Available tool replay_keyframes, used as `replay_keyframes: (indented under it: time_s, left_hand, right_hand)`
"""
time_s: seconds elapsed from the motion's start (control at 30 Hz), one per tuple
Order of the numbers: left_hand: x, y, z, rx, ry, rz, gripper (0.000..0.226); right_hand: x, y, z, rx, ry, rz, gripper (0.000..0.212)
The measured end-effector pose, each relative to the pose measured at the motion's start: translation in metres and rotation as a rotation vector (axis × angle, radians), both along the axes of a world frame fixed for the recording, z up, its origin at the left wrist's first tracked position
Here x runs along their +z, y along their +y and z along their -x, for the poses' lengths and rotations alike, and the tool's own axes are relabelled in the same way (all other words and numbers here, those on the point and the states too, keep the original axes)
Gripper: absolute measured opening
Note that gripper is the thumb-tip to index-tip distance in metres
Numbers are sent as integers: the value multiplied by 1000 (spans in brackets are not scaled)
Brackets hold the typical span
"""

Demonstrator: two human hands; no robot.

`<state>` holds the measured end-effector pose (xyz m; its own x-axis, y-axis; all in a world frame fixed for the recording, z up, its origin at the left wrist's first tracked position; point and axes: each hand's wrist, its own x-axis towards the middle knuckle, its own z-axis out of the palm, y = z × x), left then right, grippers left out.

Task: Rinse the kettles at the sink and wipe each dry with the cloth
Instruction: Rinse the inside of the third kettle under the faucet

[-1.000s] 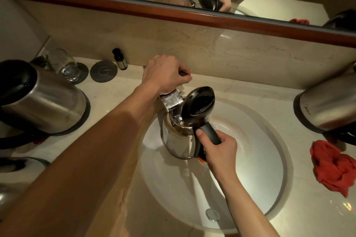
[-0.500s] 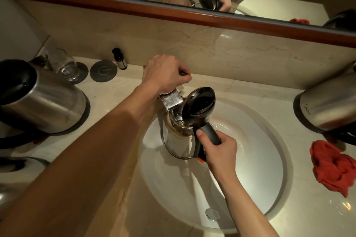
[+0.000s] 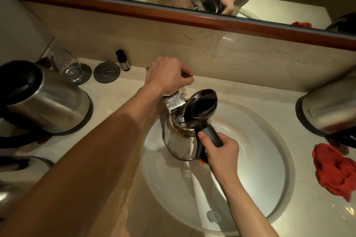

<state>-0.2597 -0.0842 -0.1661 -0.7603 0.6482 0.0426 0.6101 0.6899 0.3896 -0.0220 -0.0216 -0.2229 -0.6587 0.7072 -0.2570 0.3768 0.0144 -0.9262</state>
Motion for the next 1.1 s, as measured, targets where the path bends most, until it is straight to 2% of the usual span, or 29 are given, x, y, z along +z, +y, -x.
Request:
replay_keyframes:
  time_s: [0.33,0.53,0.7,1.1]
  left_hand:
    - [1,-1,-1,-30,-3,-22,19]
    - [0,-1,0,-24,-10,-15,20]
    - [0,-1,0,-24,-5,-11,20]
    - [1,-1,0,-22,-9,-12,20]
  right_hand:
    - [1,0,0,6,28,7,42]
    - [-2,1,-1,13,16,-16,56]
    - [4,-2,0,1,14,20,42]
    - [6,-2,0,25,27,28,44]
